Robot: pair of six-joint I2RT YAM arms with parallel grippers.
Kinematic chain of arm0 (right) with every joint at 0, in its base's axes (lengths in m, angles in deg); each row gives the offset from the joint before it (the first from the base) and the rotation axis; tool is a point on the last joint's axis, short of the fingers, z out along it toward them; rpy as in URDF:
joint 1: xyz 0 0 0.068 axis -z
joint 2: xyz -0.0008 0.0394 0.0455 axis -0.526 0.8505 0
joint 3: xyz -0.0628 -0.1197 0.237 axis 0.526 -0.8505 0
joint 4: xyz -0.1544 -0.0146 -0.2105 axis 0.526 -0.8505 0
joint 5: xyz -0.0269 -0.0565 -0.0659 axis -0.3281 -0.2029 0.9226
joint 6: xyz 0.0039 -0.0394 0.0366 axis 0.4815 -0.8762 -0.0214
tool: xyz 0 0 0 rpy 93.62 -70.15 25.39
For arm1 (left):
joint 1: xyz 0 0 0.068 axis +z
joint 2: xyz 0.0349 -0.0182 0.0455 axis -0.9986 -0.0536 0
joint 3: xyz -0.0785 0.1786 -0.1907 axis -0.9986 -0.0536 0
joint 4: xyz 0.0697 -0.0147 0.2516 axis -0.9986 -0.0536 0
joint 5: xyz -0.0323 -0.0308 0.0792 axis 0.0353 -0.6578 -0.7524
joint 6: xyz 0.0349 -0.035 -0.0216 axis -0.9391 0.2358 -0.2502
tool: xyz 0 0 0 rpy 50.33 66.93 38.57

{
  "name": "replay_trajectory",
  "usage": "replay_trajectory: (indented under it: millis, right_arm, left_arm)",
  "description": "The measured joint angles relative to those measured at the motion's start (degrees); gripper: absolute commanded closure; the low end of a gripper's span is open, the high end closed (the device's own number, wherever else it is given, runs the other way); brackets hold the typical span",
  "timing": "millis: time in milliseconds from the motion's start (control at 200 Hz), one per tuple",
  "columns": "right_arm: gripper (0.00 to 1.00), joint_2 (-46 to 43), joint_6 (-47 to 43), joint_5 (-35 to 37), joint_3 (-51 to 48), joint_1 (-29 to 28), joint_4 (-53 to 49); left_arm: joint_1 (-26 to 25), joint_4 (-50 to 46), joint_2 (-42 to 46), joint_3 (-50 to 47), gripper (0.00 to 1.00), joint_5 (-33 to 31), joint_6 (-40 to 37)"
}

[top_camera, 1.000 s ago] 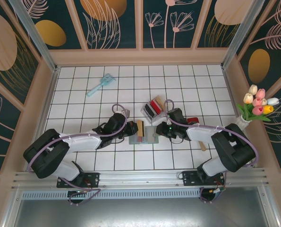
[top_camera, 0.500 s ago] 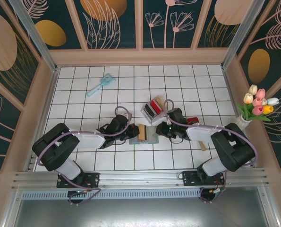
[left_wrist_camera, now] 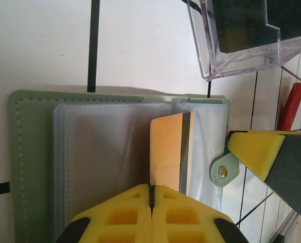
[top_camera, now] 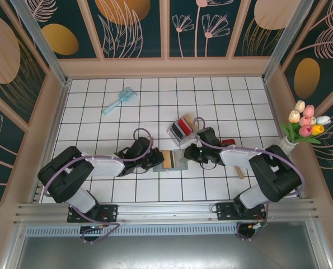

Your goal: Put the credit cards into the card holder

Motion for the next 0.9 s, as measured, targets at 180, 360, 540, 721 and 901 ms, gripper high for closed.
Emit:
replay_trajectory:
  millis: [180,360,540,721,901]
  right_arm:
    - [0.75,0.28,-0.02,0.04,0.28,-0.02,-0.22]
    - [0.75,0.63,0.00,0.39,0.70,-0.39,-0.42]
    - [0.75,0.68,0.00,0.39,0.72,-0.44,-0.42]
    - [0.75,0.70,0.00,0.44,0.72,-0.48,-0.42]
    - [0.75,0.70,0.00,0.44,0.72,-0.52,-0.42]
  left_arm:
    - [-0.79,-1.62,0.17,0.00,1.00,-1.49,2.01]
    - [-1.16,-2.80,1.05,-0.07,1.00,-3.34,2.47]
    - [-1.27,-3.65,3.13,-0.59,1.00,-5.51,2.60]
    - [-1.27,-3.85,2.75,-0.57,1.00,-5.75,2.62]
    - [-1.27,-3.91,0.96,0.48,1.00,-5.31,2.51]
